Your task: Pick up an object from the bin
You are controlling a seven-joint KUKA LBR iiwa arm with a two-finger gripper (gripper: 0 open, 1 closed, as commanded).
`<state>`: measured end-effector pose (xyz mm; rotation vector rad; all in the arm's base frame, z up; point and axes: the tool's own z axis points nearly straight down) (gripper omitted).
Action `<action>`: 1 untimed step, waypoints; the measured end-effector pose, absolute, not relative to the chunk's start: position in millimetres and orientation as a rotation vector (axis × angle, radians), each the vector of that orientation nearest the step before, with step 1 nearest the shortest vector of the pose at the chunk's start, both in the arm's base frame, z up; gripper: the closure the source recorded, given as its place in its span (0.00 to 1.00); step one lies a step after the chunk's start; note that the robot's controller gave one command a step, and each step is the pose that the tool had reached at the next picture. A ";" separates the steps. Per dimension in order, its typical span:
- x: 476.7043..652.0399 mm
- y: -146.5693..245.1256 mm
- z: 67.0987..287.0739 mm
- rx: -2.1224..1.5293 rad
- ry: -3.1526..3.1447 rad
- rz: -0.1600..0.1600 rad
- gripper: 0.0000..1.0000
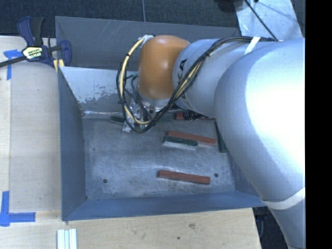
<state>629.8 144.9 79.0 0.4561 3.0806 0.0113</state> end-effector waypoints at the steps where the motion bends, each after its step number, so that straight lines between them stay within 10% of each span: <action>1: 631.7 145.1 104.6 0.459 3.101 0.003 1.00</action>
Offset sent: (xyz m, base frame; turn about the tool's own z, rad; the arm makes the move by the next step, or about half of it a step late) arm -0.0001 0.0001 0.0435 -0.0001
